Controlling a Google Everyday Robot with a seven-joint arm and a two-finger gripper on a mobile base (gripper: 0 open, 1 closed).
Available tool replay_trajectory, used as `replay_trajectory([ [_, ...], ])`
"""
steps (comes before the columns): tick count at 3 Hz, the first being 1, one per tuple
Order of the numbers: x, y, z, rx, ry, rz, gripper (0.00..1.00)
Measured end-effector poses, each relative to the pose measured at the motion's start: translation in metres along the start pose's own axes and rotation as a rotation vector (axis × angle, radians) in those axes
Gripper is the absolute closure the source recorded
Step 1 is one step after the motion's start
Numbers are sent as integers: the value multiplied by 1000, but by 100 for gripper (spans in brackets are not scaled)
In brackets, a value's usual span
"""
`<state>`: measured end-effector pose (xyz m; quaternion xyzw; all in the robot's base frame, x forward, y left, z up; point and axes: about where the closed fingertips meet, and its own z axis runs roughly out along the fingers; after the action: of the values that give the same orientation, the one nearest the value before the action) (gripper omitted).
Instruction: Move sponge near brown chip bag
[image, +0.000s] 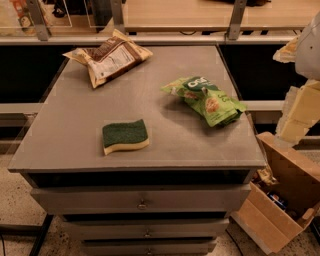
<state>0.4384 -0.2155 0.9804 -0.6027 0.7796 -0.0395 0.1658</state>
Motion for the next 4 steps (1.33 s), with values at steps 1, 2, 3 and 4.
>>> replay_trajectory([
  [1,0,0,0,0,0,0,0],
  [2,-9,-5,6,9,9,-28,0],
  [3,-32,-18,31,9,27,-98,0],
  [4,-75,-28,60,13,16,-203,0],
])
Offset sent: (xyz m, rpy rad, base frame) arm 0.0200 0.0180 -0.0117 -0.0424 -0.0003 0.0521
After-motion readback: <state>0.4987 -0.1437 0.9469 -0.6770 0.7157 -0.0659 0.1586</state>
